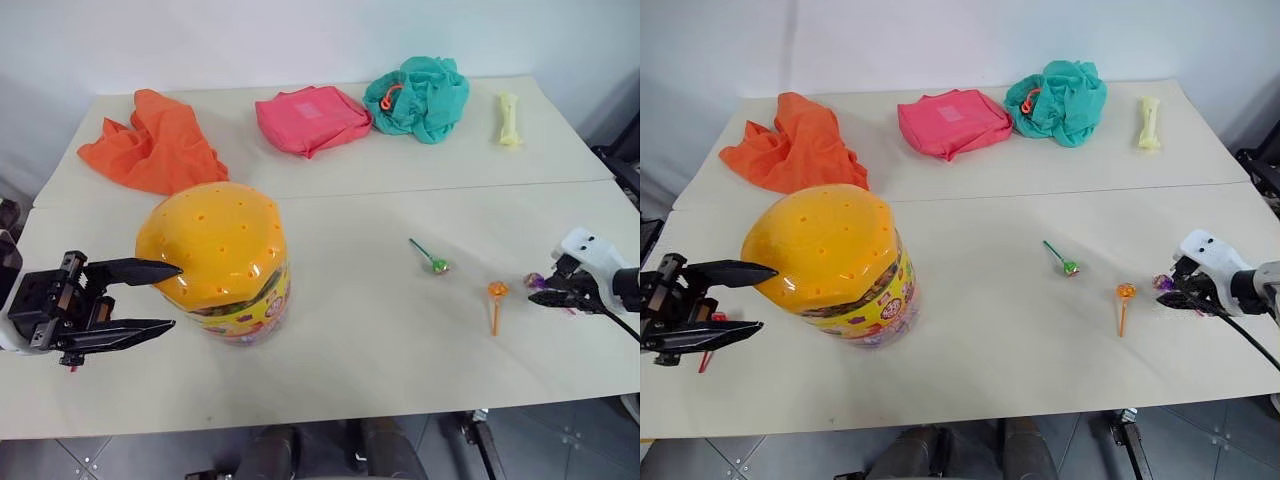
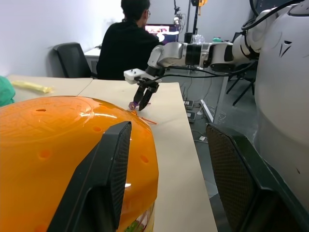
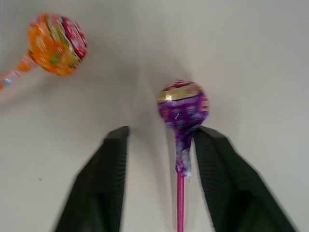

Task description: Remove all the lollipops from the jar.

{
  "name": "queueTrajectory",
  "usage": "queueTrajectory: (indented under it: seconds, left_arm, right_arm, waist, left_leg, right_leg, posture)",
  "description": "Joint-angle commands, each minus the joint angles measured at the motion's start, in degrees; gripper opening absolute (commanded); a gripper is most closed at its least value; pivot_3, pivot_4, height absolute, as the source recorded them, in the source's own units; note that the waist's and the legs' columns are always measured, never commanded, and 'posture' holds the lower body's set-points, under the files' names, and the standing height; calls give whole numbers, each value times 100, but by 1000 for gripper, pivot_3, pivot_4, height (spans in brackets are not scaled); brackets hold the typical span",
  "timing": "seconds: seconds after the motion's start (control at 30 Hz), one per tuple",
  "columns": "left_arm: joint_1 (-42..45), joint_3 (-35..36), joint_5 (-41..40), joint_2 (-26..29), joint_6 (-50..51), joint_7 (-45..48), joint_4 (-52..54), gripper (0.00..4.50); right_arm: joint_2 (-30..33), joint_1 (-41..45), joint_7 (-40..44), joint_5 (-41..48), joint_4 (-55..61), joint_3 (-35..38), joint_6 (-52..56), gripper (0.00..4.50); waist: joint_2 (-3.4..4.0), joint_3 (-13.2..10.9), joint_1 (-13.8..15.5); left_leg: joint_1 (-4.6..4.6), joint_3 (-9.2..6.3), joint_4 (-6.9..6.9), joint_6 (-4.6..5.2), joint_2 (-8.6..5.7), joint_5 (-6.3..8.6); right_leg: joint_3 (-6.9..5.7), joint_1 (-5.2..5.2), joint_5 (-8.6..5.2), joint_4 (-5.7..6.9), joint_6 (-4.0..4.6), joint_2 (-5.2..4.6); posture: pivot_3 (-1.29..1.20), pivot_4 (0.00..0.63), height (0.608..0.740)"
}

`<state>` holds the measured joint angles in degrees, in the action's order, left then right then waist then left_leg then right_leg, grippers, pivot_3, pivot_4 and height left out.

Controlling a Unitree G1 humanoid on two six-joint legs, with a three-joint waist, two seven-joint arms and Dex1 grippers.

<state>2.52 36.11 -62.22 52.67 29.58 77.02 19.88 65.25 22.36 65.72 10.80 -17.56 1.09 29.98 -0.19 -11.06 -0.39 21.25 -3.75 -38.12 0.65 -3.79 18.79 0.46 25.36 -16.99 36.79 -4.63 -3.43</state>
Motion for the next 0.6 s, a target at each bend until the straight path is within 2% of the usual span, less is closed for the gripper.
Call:
queueTrajectory:
  seconds: [0.03,0.07,0.13,0.23,0.3,0.47,0.6]
  left_arm:
    - [-83,475,174,201,226,-527,-462,2605]
    - [-117,555,466,146,33,-678,-674,2605]
    - [-299,606,1019,107,-336,-729,-1037,2605]
    - [-651,659,1616,-7,-794,-768,-1504,2605]
    - [-924,598,2153,-227,-1275,-993,-1670,2605]
    - [-1140,275,2893,-876,-1919,-1772,-1319,2605]
    - [-1353,127,3076,-1263,-1851,-2379,-810,2605]
  right_arm:
    - [-568,-332,1119,1249,539,1204,-1580,3525]
    - [-955,-406,1481,1641,627,1582,-2383,3836]
    - [-1516,-393,1289,1977,781,2007,-2873,4489]
    - [-1987,-384,958,2284,1364,2078,-2811,4489]
    - [-2227,-490,1004,2387,1906,1829,-2893,4489]
    - [-2558,-608,1200,1874,2412,961,-3472,4489]
    - [-2564,-760,1175,1582,2255,734,-3839,4489]
  waist:
    - [-1,0,15]
    - [-1,0,15]
    - [2,0,11]
    - [2,2,30]
    - [2,2,47]
    - [-18,13,89]
    - [-27,18,132]
  left_leg:
    - [-1,0,1,0,2,0]
    - [-4,2,1,-2,10,2]
    - [-14,2,3,-3,15,2]
    - [-18,2,-3,-4,15,3]
    - [-15,1,-3,-4,12,3]
    - [-8,-6,-5,-5,14,4]
    - [-8,-6,-10,-2,10,6]
  right_leg:
    - [-3,-1,0,0,0,4]
    - [-1,-3,0,-1,0,12]
    - [-3,-10,0,2,0,20]
    - [-2,-15,0,5,1,16]
    - [-2,-14,0,4,1,10]
    - [-9,-14,1,-4,1,10]
    - [-8,-18,3,-8,-3,5]
  posture:
    - [0,150,740]
    - [0,150,740]
    - [0,150,740]
    - [0,150,740]
    - [0,150,740]
    - [0,150,740]
    - [0,150,740]
